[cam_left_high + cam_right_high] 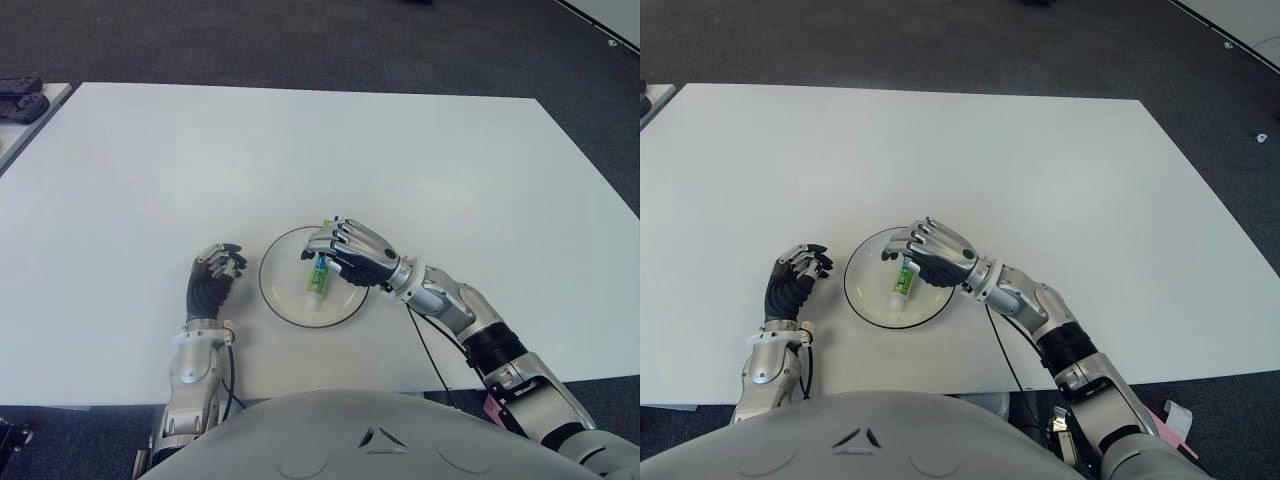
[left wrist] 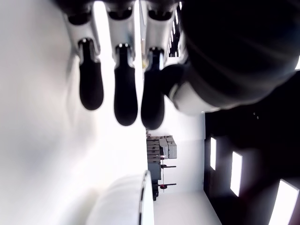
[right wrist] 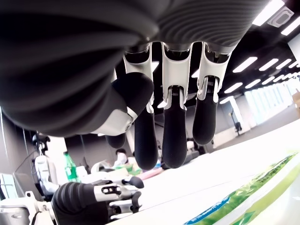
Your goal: Put the toothpaste on the table into the plate.
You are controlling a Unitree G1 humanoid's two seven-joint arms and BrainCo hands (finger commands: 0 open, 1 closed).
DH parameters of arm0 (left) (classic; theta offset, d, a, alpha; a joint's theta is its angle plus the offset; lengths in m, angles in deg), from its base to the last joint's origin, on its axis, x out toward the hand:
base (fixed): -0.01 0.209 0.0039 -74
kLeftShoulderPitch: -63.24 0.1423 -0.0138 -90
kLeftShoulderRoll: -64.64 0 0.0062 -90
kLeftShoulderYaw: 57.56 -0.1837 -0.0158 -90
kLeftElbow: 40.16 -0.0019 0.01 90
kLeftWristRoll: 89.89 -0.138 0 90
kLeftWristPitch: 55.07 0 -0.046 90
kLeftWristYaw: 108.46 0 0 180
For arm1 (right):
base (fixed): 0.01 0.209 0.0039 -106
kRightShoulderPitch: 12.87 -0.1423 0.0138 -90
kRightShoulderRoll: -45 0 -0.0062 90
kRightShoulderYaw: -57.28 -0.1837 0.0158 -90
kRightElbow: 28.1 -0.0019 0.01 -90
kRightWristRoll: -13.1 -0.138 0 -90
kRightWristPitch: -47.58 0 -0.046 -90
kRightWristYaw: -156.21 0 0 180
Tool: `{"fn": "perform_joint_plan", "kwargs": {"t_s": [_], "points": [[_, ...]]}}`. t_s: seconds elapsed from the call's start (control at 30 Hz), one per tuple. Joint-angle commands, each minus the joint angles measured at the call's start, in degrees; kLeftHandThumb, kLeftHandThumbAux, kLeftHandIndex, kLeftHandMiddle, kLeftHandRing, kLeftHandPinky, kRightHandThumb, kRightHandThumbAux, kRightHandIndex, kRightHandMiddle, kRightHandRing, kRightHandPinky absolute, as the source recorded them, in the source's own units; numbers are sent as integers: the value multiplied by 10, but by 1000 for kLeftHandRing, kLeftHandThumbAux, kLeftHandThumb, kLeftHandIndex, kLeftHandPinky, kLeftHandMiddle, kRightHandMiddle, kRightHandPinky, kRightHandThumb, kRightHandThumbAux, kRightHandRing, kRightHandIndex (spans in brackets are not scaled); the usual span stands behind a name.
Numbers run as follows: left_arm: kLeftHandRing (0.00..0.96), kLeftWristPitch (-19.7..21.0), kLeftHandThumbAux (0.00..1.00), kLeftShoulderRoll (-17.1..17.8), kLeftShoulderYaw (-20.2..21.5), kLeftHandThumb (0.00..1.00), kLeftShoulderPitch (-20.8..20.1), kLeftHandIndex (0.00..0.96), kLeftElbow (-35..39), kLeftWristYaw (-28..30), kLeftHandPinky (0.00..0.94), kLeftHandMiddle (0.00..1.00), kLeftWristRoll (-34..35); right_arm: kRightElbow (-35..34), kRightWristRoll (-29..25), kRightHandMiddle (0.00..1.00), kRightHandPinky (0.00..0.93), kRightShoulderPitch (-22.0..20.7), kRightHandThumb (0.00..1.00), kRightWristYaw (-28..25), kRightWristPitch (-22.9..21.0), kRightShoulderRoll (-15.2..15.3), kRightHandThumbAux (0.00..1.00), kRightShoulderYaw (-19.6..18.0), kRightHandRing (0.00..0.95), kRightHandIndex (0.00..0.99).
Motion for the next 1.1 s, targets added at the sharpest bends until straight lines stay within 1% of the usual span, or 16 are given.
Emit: {"fn": "perform_joint_plan", "kwargs": {"t_s": [0.03,0.17,0.27,0.37,0.57,0.6,0.7,0.73,0.77,0.8,0.83,0.9,1.0,1.1], "points": [[540,17,720,3,2,704,2,432,-8,3,526,552,1,8,13,460,643,6,932,19,4,4,674,-5,554,348],[544,13,720,4,2,703,1,432,-10,5,530,557,3,8,29,438,647,9,931,48,-1,1,674,-9,543,361],[543,11,721,4,2,704,1,432,-11,6,531,557,5,7,47,427,680,11,932,76,-6,1,673,-11,540,372],[543,12,721,4,2,705,0,432,-12,5,530,556,5,6,77,455,697,13,941,114,-18,0,662,-13,497,413],[543,16,720,3,2,705,-1,432,-10,3,530,557,4,3,115,458,691,13,944,158,-41,4,659,-8,477,436],[541,17,720,3,2,705,-1,432,-10,3,528,555,4,1,121,415,683,14,940,164,-45,5,664,-8,475,435],[539,18,720,3,2,705,0,432,-9,2,525,553,3,-4,134,365,672,16,936,177,-57,8,669,-6,472,434],[539,18,720,3,2,705,0,432,-9,2,526,553,3,-5,137,348,664,17,889,181,-61,9,679,-6,479,430],[539,17,720,3,2,705,-1,432,-9,3,528,552,2,-8,142,335,653,19,821,189,-66,9,692,-6,491,424],[539,17,721,4,2,705,-1,432,-9,3,527,552,2,-10,146,305,607,20,777,195,-71,9,699,-6,451,420],[539,17,721,4,2,705,-1,432,-9,3,527,552,2,-11,148,294,590,21,762,200,-74,9,702,-6,436,419],[537,16,721,4,1,705,-1,432,-10,3,524,550,2,-12,147,264,522,23,726,206,-78,8,708,-5,391,416],[537,14,722,4,1,704,-1,431,-11,4,527,548,2,-12,138,229,432,25,707,211,-80,8,711,-5,332,413],[539,11,722,5,1,704,-1,431,-12,4,530,549,1,-14,135,202,373,28,699,211,-84,11,713,-5,285,411]]}}
